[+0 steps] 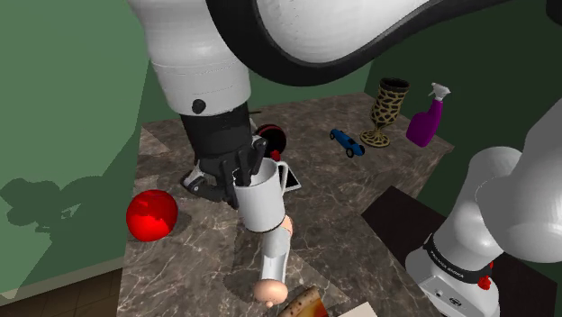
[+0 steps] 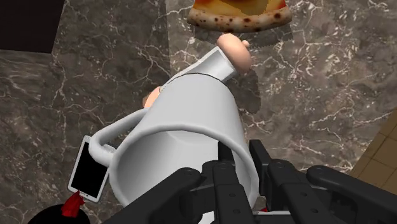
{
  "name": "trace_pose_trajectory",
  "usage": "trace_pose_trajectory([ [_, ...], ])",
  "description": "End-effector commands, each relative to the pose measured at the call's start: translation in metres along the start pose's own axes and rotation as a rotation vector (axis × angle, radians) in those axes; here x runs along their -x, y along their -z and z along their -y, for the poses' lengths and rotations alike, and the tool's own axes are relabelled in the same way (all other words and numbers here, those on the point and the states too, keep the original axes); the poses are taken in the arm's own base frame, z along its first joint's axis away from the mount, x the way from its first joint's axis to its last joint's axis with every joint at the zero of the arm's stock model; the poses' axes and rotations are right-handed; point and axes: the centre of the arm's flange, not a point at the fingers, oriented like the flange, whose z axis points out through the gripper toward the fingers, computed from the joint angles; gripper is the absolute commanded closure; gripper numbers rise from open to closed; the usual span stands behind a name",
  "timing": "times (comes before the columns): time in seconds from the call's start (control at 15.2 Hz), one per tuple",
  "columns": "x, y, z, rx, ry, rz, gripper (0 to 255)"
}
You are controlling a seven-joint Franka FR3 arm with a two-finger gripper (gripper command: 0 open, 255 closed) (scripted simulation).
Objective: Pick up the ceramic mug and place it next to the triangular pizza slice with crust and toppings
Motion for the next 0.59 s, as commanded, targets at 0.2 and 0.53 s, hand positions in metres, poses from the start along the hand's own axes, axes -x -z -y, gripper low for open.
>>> trace_pose_trajectory([
  [0.2, 0.03, 0.005, 0.056, 0.0, -0.002, 0.0, 255],
  [0.53, 0.061, 0.008, 0.115, 0.0, -0.002, 0.0, 255],
])
